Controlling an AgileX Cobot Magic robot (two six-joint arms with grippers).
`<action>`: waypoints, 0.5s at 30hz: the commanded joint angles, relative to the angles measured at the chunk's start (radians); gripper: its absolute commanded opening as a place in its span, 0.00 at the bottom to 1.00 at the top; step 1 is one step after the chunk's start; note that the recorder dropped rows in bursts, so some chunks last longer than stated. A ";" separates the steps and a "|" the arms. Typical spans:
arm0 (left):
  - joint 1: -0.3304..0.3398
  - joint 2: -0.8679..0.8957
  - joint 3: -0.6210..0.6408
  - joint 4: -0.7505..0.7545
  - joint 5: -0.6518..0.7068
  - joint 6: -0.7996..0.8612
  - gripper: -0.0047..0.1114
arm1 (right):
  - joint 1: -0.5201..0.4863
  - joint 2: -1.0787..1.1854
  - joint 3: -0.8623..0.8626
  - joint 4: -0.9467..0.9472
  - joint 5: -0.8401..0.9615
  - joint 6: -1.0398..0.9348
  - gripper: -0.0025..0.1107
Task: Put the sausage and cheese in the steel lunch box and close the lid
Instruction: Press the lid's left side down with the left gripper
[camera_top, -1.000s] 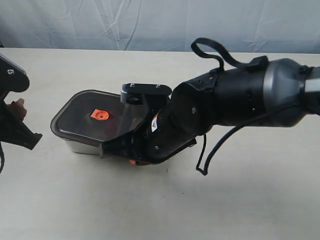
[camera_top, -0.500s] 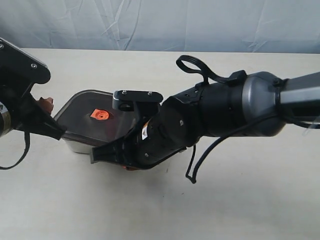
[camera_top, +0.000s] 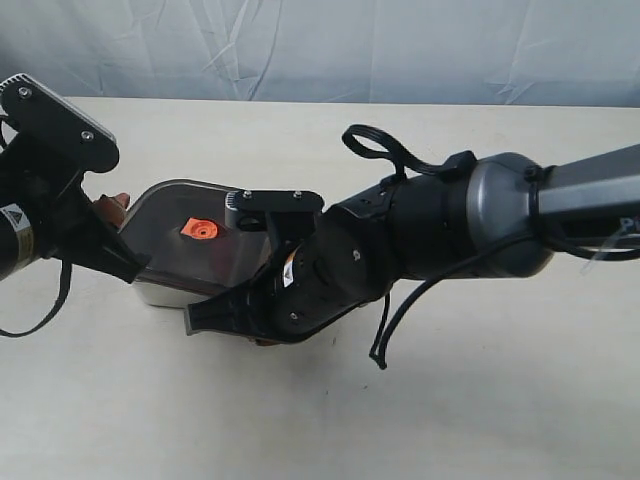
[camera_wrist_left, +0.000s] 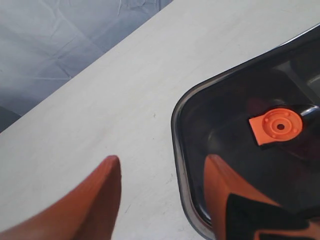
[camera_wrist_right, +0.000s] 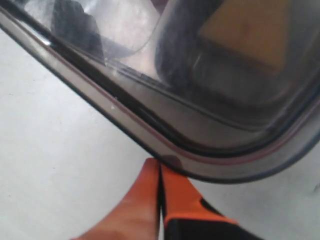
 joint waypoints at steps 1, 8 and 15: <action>0.002 0.003 -0.006 0.002 -0.004 -0.010 0.46 | -0.003 0.001 -0.002 -0.024 -0.019 -0.007 0.01; 0.002 0.016 -0.006 0.030 -0.047 -0.010 0.46 | -0.003 -0.002 -0.002 -0.046 0.007 -0.005 0.01; 0.005 0.206 -0.023 0.074 0.069 -0.024 0.46 | -0.003 -0.002 -0.002 -0.048 0.015 -0.005 0.01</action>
